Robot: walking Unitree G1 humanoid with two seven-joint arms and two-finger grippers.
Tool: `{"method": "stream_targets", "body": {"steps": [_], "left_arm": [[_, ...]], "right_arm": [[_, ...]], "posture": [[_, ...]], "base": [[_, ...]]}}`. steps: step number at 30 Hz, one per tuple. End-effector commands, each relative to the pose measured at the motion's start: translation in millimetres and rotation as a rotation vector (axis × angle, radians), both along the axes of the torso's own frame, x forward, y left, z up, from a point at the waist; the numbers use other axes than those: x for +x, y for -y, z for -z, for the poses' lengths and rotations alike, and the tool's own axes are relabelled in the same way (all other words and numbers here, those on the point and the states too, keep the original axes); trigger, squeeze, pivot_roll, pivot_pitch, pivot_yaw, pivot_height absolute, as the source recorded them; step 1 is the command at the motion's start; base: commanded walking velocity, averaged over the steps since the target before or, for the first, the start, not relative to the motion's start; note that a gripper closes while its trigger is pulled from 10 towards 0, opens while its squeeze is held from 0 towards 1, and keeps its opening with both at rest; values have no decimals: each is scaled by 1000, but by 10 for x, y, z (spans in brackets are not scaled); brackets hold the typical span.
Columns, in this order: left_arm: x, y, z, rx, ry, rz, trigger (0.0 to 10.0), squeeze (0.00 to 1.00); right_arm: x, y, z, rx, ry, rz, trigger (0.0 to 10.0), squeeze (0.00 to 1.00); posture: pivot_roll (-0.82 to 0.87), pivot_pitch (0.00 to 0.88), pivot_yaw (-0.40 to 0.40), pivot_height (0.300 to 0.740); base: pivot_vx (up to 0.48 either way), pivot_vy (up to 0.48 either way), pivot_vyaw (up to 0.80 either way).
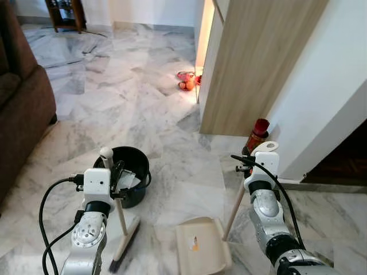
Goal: Sweep floor
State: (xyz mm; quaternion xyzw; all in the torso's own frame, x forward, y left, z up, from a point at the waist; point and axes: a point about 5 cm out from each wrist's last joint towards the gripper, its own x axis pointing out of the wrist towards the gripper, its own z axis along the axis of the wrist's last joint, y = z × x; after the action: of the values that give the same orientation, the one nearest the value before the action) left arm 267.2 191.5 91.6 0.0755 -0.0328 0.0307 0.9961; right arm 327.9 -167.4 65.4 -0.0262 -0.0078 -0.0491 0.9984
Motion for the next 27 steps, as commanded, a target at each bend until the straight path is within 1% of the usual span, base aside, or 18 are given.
{"method": "stream_targets", "body": {"steps": [1, 13, 18, 19, 20, 23, 24, 27], "left_arm": [[31, 14, -88, 15, 47, 5, 10000, 0], [40, 12, -93, 15, 49, 4, 10000, 0], [43, 4, -88, 39, 38, 0, 10000, 0], [46, -5, -78, 67, 31, -7, 10000, 0], [47, -8, -75, 73, 28, -10, 10000, 0], [46, -17, -71, 68, 27, -19, 10000, 0], [46, -26, -71, 55, 27, -27, 10000, 0], [46, -24, -73, 54, 29, -27, 10000, 0]], "right_arm": [[50, 22, -68, -5, 16, 8, 10000, 0], [52, 33, -70, -4, 16, 17, 10000, 0], [52, 32, -72, -4, 18, 20, 10000, 0], [51, 31, -72, -3, 18, 20, 10000, 0], [51, 28, -71, -4, 18, 18, 10000, 0], [50, 24, -70, -4, 18, 16, 10000, 0], [51, 26, -70, -4, 17, 16, 10000, 0], [52, 31, -71, -6, 17, 16, 10000, 0]], "posture": [[54, 29, -83, 740], [53, 37, -82, 740], [52, 38, -82, 740], [52, 38, -82, 740], [52, 38, -82, 740], [56, 43, -84, 740], [55, 44, -85, 740], [55, 44, -86, 740]], "base": [[0, 0, -800], [0, 0, -800], [0, 0, -800], [0, -465, -800], [0, -469, -800], [0, -469, -800], [0, 0, -800], [0, 0, -800]]}}
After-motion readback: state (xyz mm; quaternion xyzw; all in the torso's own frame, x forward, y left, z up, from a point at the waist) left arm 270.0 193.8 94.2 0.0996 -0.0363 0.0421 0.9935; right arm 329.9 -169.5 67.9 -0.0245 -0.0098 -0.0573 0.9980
